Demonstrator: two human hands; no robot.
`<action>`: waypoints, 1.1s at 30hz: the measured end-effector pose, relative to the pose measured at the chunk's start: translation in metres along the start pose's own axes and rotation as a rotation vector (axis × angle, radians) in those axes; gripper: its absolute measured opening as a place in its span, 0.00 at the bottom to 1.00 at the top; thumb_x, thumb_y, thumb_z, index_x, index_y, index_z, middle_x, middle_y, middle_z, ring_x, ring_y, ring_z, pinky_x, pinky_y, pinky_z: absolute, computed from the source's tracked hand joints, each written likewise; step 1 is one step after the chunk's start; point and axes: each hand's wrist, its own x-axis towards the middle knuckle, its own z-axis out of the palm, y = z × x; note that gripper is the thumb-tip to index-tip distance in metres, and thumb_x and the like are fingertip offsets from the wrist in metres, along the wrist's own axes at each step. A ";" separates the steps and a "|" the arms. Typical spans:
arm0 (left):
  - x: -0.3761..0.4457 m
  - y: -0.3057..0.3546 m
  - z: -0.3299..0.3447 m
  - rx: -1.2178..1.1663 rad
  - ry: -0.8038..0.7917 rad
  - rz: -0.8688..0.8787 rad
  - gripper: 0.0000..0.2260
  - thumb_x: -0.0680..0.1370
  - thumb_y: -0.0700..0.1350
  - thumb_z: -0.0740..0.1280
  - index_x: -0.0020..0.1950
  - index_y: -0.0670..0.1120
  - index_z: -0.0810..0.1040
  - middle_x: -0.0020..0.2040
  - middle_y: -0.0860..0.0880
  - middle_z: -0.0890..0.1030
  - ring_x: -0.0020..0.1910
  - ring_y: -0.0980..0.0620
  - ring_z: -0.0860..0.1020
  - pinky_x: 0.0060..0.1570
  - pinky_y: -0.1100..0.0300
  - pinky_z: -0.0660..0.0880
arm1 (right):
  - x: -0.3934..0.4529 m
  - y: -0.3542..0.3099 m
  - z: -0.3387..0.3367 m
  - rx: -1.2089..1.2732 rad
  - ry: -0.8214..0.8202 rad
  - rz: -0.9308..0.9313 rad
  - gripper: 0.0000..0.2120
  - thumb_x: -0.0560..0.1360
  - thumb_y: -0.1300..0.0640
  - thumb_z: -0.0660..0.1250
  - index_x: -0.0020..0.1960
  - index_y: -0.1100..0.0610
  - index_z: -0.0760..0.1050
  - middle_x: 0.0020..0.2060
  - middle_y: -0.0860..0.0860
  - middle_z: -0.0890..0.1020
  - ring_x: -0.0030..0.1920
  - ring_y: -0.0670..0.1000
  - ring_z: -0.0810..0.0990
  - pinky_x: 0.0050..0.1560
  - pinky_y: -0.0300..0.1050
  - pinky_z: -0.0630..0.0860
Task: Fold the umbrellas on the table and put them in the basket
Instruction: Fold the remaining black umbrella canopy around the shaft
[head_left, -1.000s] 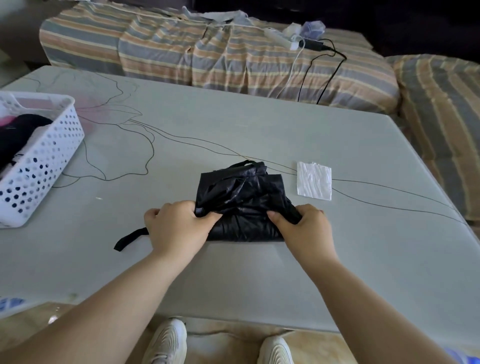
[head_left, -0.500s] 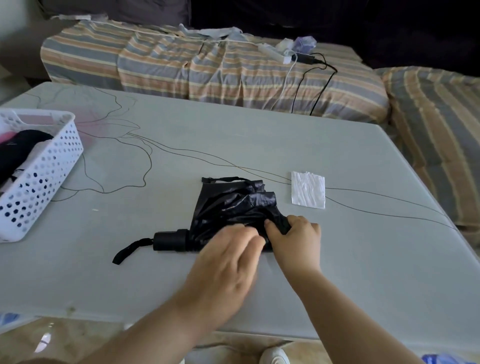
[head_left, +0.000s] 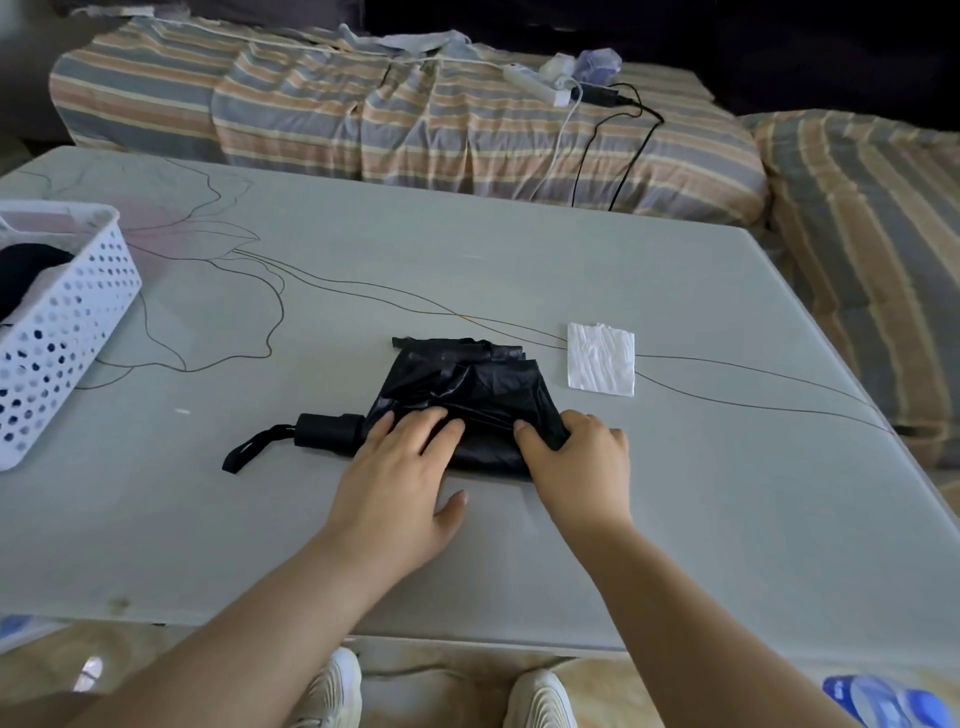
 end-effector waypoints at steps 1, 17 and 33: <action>0.002 -0.001 0.000 -0.012 -0.017 -0.003 0.30 0.61 0.50 0.79 0.60 0.42 0.79 0.58 0.43 0.80 0.56 0.44 0.80 0.61 0.43 0.71 | 0.000 0.000 -0.002 0.020 -0.018 0.013 0.21 0.74 0.45 0.66 0.33 0.55 0.62 0.32 0.50 0.70 0.48 0.57 0.68 0.48 0.50 0.69; 0.010 -0.017 0.001 -0.066 -0.035 0.038 0.29 0.58 0.43 0.77 0.59 0.42 0.80 0.55 0.47 0.82 0.55 0.48 0.81 0.60 0.50 0.72 | -0.012 -0.015 0.006 -0.343 -0.240 -0.616 0.25 0.79 0.57 0.61 0.75 0.55 0.62 0.70 0.49 0.67 0.71 0.49 0.62 0.67 0.37 0.60; 0.037 -0.006 -0.040 0.218 -0.286 0.037 0.12 0.74 0.49 0.65 0.48 0.49 0.62 0.51 0.51 0.75 0.49 0.48 0.76 0.38 0.59 0.64 | -0.006 0.003 -0.005 -0.508 0.100 -0.818 0.22 0.46 0.64 0.77 0.39 0.53 0.82 0.29 0.45 0.79 0.32 0.52 0.77 0.32 0.37 0.69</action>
